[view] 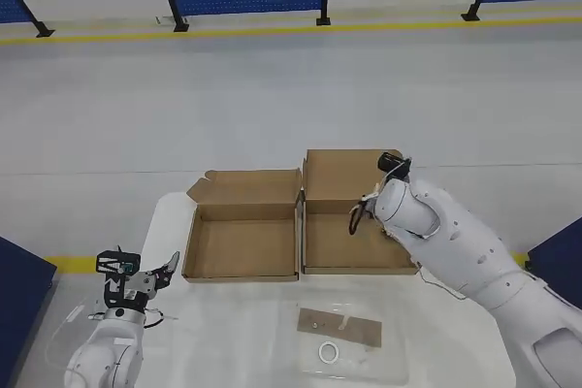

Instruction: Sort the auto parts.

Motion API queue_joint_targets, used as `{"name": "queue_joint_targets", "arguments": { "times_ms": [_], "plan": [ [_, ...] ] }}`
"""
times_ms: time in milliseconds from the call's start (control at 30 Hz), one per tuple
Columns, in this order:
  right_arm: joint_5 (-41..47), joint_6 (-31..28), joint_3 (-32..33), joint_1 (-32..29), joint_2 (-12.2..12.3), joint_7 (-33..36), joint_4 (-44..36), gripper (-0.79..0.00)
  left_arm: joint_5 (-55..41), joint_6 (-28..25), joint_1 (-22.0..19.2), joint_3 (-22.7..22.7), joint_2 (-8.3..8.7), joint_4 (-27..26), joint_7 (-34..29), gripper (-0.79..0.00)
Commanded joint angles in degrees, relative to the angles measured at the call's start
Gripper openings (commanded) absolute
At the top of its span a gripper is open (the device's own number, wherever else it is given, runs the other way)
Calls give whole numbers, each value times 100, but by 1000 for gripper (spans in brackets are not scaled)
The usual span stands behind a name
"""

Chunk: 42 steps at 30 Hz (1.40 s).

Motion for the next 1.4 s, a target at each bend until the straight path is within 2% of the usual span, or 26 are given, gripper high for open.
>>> {"name": "queue_joint_targets", "arguments": {
  "times_ms": [0,267,400,667,767,1367],
  "plan": [
    [92,-50,-202,155,-166,-8,395,-785,0,0,0,0,0,0,0,0],
    [558,-324,-781,575,-889,-39,2037,-785,0,0,0,0,0,0,0,0],
    [718,-539,-925,662,-1164,-75,2638,-785,0,0,0,0,0,0,0,0],
    [718,-539,-925,662,-1164,-75,2638,-785,0,0,0,0,0,0,0,0],
    [723,-670,-883,481,-1181,-326,2818,-785,0,0,0,0,0,0,0,0],
    [1123,-1057,-658,487,-1634,-555,4064,-785,0,0,0,0,0,0,0,0]
  ]
}}
